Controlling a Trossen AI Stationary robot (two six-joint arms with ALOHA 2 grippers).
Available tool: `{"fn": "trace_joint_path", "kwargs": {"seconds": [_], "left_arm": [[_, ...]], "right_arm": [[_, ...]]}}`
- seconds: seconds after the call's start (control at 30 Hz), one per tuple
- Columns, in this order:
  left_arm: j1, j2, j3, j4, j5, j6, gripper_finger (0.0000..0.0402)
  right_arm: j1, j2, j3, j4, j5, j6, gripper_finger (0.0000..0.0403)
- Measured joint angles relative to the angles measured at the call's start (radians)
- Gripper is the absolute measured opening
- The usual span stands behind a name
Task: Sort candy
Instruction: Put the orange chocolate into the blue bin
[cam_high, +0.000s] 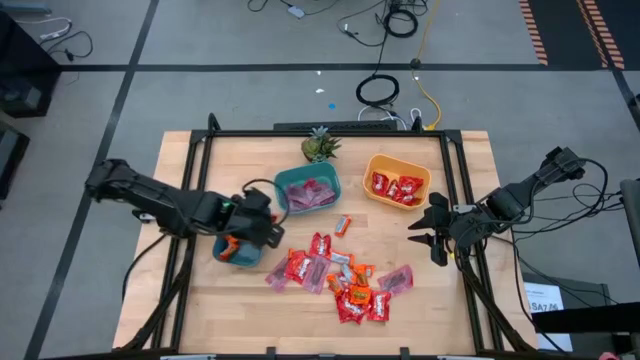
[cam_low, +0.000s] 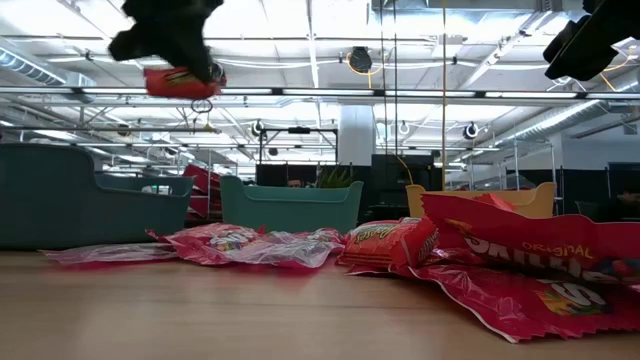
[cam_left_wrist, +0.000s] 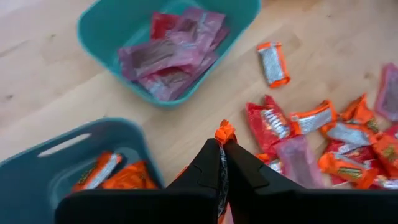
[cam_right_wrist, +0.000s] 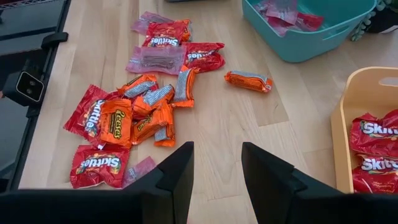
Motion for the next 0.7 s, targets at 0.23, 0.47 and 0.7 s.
{"fn": "trace_joint_path", "kwargs": {"seconds": [0.23,0.47,0.7], "left_arm": [[-0.023,-0.029,-0.053,-0.006,0.023,0.005,0.0030],[-0.024,-0.027,-0.053,-0.081,0.031,-0.003,0.0034],[-0.056,-0.027,-0.053,-0.190,0.038,-0.064,0.0035]], "right_arm": [[0.000,0.000,0.000,0.013,0.000,0.031,0.0126],[0.000,0.000,0.000,0.017,0.000,0.037,0.0126],[0.000,0.000,0.000,0.073,0.000,0.037,0.0126]]}}
